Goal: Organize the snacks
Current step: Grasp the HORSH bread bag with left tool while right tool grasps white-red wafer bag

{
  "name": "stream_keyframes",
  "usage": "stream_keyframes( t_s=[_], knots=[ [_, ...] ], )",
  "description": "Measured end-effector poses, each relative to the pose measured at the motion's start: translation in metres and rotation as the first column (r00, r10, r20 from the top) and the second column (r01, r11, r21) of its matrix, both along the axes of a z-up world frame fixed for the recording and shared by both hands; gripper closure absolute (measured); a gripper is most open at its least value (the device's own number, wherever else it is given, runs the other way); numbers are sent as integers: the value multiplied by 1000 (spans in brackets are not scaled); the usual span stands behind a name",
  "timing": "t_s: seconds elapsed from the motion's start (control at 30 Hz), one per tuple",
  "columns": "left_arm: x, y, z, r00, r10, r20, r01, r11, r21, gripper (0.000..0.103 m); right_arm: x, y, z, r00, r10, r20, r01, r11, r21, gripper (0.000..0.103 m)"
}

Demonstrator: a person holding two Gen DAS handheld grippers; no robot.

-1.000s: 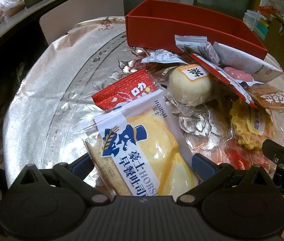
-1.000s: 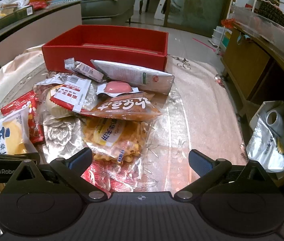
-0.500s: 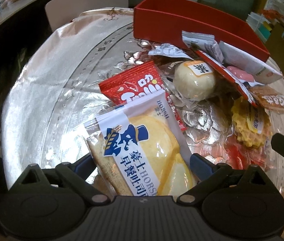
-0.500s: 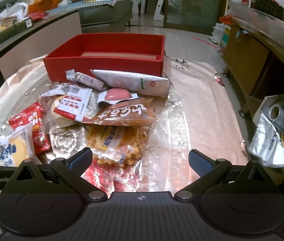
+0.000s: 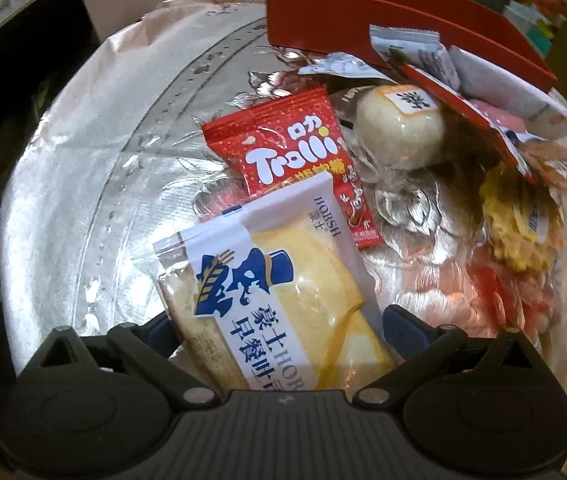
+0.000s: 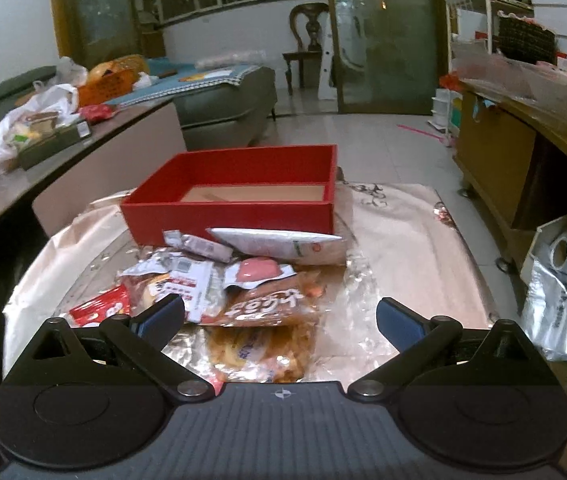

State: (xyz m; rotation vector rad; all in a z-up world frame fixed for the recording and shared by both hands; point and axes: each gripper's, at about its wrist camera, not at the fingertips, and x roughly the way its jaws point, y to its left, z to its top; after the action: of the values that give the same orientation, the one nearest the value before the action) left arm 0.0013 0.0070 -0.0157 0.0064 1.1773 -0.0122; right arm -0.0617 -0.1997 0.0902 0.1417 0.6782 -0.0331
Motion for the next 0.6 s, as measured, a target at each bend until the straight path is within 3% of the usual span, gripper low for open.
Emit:
stream_keyframes(
  t_s=[0.1,0.17,0.27,0.43,0.6],
  knots=[
    [1,6,7,1000,-26,-16,26,999,-29,19,7,1,-2,1000,13,-26,-13,1000,14,5],
    [1,15,8,999,-39,-13,38,997,-63,24,13,4,-1,999,39,-38,-38,999,23,19],
    [-2,21,19,998,-68,-5,68,995,-79,30,24,13,1,993,90,-70,-87,995,46,28],
    [1,42,28,997,-67,25,70,992,-109,32,61,32,-2,979,164,-122,-163,986,22,30],
    [9,53,17,999,-51,-15,48,984,-170,33,107,46,-16,952,227,-207,-222,974,49,30]
  ],
)
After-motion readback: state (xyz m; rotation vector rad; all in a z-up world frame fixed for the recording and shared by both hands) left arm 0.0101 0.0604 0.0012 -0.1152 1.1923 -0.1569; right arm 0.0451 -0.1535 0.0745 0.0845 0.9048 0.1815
